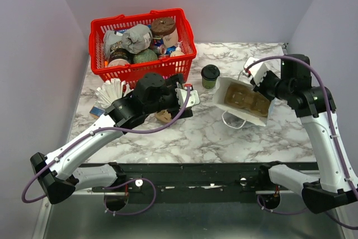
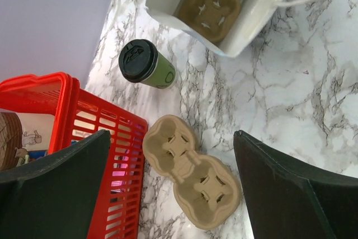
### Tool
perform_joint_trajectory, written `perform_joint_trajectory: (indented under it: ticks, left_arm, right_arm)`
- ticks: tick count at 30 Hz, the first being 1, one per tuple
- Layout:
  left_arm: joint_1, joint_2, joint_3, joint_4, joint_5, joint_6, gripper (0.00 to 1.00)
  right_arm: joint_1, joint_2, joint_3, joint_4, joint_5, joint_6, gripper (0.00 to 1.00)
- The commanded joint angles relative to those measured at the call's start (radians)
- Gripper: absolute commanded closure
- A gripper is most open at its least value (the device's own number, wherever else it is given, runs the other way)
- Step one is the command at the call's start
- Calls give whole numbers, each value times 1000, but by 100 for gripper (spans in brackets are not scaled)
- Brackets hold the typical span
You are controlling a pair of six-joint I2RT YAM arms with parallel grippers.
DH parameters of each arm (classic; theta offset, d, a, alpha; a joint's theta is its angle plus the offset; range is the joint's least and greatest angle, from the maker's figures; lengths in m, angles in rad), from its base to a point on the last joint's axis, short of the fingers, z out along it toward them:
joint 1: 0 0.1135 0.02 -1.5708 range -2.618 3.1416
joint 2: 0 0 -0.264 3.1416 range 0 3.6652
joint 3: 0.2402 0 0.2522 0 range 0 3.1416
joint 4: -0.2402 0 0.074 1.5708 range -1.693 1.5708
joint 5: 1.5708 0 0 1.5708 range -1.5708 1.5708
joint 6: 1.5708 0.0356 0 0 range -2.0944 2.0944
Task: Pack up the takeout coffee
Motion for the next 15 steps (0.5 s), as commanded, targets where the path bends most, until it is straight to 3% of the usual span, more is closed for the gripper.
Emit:
perform_joint_trajectory:
  ticks: [1,15]
  left_arm:
    - [6,5,-15,55,-21,-35,1]
    - [17,24,-32,100,-18,-71,1]
  right_arm:
    - [-4,-63,-120,101,59,11,100]
    - [-4,-241,-220,105,8,-5,99]
